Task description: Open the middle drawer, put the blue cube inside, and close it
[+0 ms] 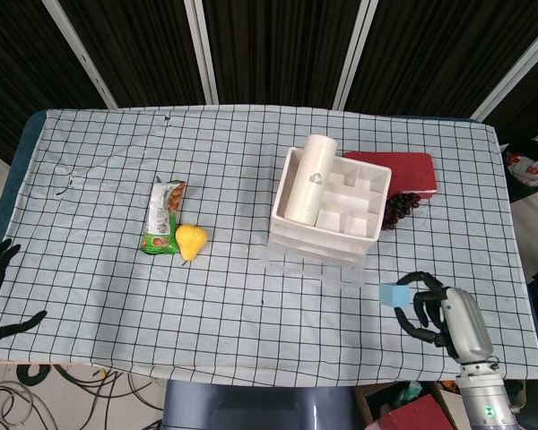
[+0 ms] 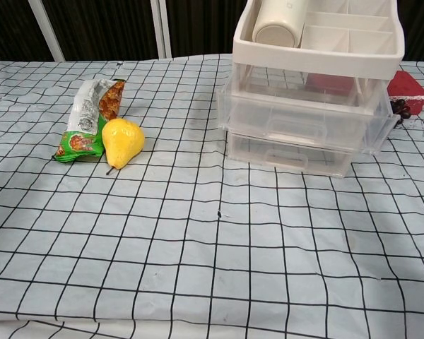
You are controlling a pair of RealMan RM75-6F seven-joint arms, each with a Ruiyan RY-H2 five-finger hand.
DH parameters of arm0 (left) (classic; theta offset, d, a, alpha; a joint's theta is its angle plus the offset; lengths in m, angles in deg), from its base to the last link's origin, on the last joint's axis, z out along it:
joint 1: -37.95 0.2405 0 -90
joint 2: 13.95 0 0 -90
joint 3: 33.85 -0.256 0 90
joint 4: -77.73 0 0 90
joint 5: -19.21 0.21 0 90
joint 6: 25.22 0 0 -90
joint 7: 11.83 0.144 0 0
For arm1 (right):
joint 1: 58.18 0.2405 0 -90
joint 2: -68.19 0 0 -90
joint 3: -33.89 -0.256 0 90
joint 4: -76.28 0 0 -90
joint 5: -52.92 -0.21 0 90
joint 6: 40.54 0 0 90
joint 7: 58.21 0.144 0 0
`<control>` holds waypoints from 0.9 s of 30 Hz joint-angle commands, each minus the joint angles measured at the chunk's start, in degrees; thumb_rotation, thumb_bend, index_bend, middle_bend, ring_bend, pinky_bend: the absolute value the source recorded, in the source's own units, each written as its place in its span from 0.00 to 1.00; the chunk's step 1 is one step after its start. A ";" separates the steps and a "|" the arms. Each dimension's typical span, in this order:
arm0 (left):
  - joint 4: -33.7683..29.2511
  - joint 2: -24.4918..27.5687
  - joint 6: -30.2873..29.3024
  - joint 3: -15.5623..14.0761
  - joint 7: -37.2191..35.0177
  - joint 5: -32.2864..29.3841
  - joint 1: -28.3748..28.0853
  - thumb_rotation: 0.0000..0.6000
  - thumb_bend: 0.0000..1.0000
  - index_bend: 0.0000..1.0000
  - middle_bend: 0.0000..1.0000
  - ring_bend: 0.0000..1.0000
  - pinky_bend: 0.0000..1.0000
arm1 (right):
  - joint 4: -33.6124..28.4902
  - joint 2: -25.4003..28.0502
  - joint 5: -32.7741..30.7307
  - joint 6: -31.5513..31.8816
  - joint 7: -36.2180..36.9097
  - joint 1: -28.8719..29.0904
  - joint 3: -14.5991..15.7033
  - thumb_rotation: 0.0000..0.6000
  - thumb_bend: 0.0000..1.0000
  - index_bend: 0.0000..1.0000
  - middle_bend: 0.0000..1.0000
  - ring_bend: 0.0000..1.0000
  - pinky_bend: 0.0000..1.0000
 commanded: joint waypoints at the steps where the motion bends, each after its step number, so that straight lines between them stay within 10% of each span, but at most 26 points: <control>1: 0.02 0.09 -0.13 0.00 -0.11 0.09 0.05 1.00 0.03 0.00 0.00 0.00 0.00 | -1.16 -2.59 -3.14 -2.33 -3.27 3.34 -2.70 1.00 0.34 0.60 0.86 0.89 0.78; 20: -0.02 0.73 -0.18 0.11 -1.72 0.13 0.04 1.00 0.03 0.00 0.00 0.00 0.00 | 9.75 -22.71 -23.77 -2.10 -22.31 16.71 -11.48 1.00 0.34 0.59 0.86 0.89 0.78; 27: -0.04 0.72 -0.27 0.07 -1.69 0.26 0.07 1.00 0.03 0.00 0.00 0.00 0.00 | 11.79 -24.47 -25.08 -0.60 -22.71 17.50 -12.55 1.00 0.28 0.30 0.85 0.89 0.78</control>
